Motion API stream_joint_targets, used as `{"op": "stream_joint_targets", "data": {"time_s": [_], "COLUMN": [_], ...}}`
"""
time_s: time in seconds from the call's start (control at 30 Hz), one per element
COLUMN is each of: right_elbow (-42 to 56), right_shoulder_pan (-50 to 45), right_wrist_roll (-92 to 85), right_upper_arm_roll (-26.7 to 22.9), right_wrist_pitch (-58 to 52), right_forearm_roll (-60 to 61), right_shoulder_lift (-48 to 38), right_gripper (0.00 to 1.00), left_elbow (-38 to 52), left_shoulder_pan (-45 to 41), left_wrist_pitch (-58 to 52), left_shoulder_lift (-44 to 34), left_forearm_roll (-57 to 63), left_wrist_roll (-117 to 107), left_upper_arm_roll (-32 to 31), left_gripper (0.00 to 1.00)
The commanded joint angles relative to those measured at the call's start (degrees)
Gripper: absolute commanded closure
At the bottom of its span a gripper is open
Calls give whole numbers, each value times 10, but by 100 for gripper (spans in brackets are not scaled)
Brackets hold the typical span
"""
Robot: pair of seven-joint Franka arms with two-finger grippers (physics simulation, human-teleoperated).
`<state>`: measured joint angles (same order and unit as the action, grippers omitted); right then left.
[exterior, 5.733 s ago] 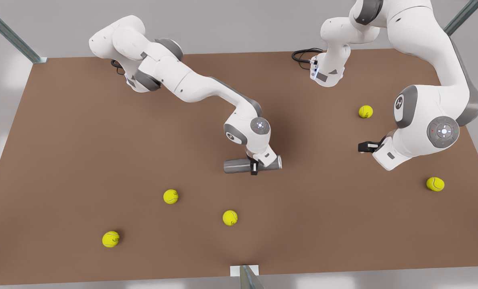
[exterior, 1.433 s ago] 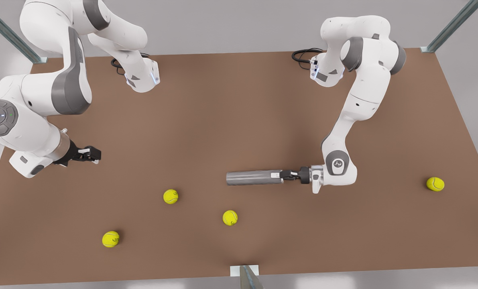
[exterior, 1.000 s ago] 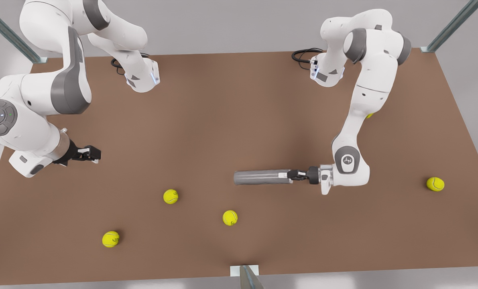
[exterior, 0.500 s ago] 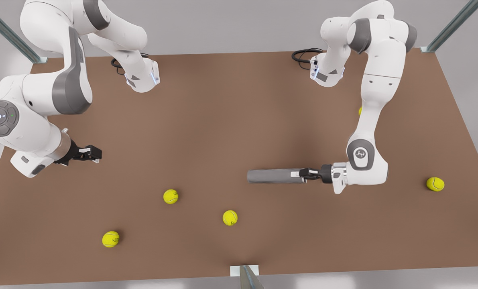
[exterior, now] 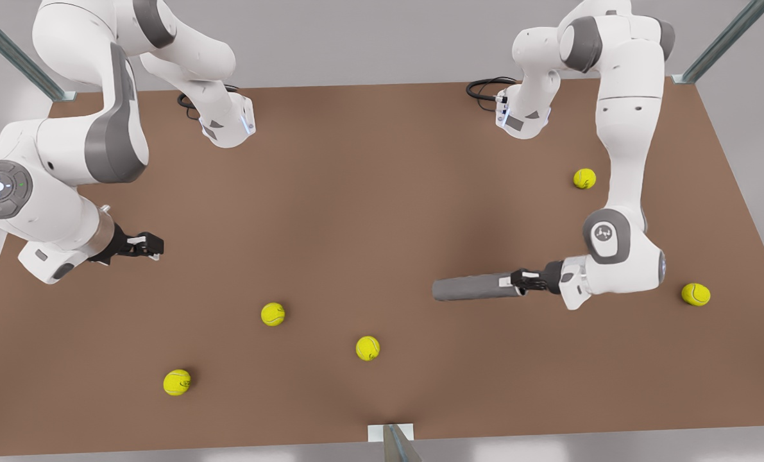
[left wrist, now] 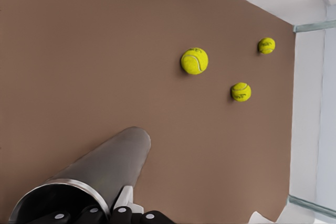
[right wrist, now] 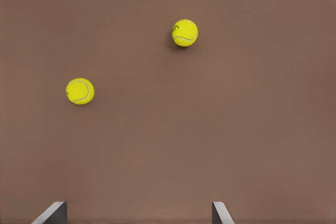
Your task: Put the tennis tube upright
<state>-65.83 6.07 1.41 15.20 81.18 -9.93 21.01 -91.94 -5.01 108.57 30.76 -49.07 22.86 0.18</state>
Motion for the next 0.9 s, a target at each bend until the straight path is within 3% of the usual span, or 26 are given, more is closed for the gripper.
{"op": "stream_joint_targets", "data": {"time_s": [0.0, 0.53, 0.87], "right_elbow": [0, 0, -1], "right_shoulder_pan": [0, 0, 0], "right_wrist_roll": [0, 0, 0], "right_upper_arm_roll": [0, 0, 1], "right_wrist_pitch": [0, -2, -2], "right_forearm_roll": [0, 0, 0], "right_shoulder_lift": [0, 0, 0], "right_gripper": [0, 0, 0], "left_elbow": [0, 70, 110], "left_shoulder_pan": [0, 0, 0], "left_wrist_pitch": [0, -26, -26], "left_shoulder_lift": [0, -22, -29], "left_forearm_roll": [18, 172, 351], "left_wrist_roll": [0, -21, -104], "left_upper_arm_roll": [0, 36, 40], "left_gripper": [79, 79, 79]}}
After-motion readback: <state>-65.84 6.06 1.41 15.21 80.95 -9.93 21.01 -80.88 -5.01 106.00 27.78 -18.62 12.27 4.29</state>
